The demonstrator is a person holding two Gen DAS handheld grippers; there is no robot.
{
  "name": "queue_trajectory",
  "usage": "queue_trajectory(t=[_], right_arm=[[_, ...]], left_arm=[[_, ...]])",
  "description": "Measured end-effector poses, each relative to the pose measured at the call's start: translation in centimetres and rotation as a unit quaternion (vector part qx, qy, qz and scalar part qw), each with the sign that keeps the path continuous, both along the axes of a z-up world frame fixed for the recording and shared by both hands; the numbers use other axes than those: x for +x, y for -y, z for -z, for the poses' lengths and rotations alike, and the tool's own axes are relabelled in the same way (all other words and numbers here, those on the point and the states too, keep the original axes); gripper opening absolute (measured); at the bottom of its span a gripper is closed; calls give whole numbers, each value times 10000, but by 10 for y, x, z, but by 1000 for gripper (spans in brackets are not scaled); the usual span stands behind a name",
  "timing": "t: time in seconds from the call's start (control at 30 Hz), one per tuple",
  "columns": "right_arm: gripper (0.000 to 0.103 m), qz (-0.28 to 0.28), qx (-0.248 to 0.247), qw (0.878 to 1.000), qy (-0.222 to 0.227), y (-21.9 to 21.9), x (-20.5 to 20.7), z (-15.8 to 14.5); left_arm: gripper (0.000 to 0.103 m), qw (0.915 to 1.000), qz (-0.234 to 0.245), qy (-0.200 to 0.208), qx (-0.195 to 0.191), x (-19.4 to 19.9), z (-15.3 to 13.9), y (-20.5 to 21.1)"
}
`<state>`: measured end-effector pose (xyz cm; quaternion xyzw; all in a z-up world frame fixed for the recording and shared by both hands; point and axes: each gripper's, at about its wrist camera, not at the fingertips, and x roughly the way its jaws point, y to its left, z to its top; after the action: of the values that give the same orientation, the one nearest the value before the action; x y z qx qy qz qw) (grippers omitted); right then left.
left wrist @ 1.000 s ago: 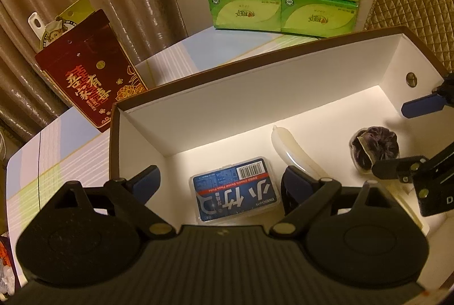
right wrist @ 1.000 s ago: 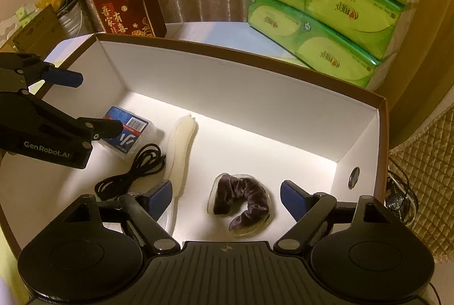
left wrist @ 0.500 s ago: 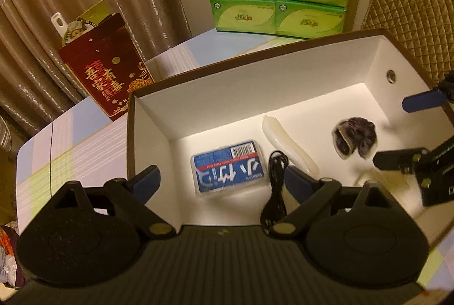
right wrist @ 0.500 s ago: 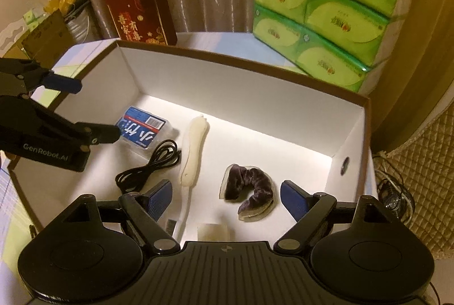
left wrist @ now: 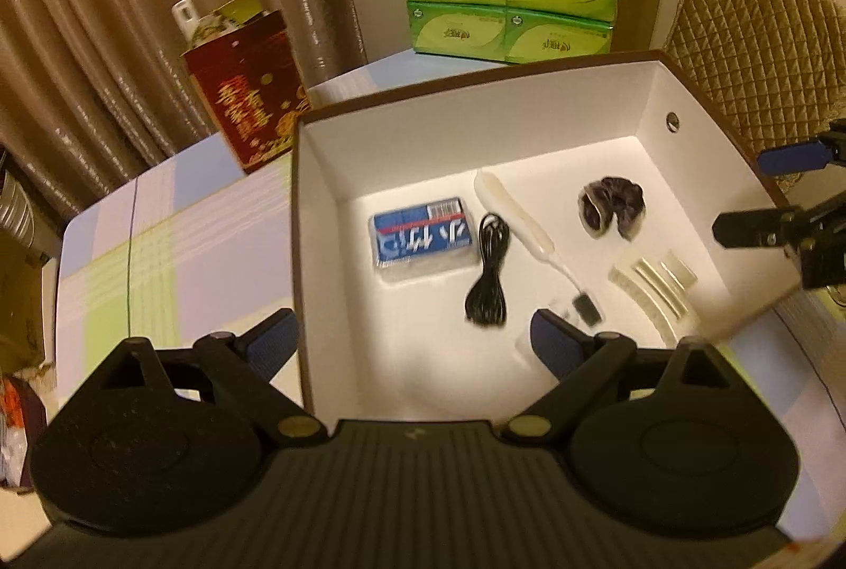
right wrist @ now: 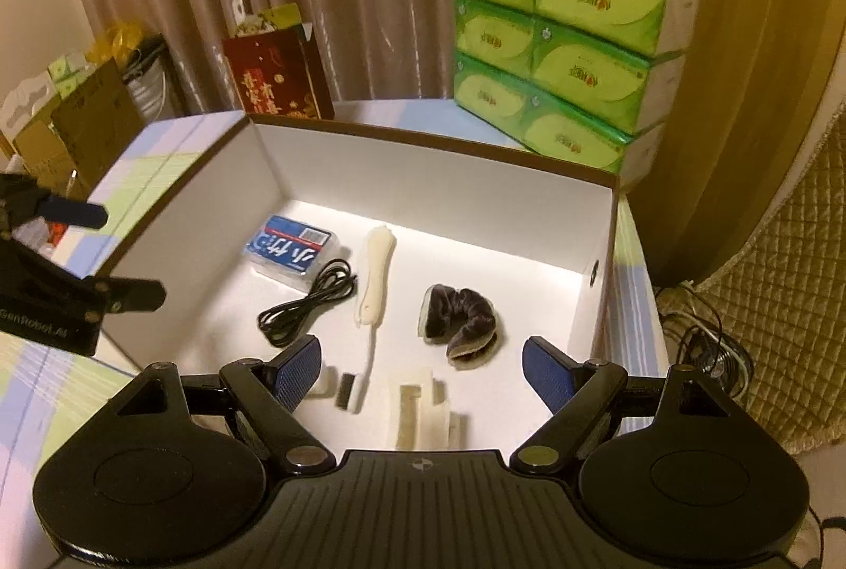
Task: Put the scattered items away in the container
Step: 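Withdraw both grippers from the box back toward the remaining items, then grasp the bag of cotton swabs with the right gripper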
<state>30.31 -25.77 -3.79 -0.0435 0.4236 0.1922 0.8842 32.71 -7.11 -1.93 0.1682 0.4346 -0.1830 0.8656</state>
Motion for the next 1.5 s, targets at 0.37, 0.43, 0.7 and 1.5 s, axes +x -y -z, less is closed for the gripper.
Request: queue_trajectory(t=[0.37,0.43,0.7,1.5], right_arm=[[81,90,115,9999,69,-2,-42,-11],[81,120,158,9998,80,-2,-49,-12],[81,234,345,9991,24,0,-76,-9],[81,-495,336,9964,-595,-21,-161,49]], left_arm=[[93,9995,-253,-39,-180,-52,-7,-38],[92,9993,-319,-15,-194,-61,-6,-43],[92,9969,-658,-249,-346,-93,11,-66],[88,9895,-1080,-938,-227,-171,65,-97]])
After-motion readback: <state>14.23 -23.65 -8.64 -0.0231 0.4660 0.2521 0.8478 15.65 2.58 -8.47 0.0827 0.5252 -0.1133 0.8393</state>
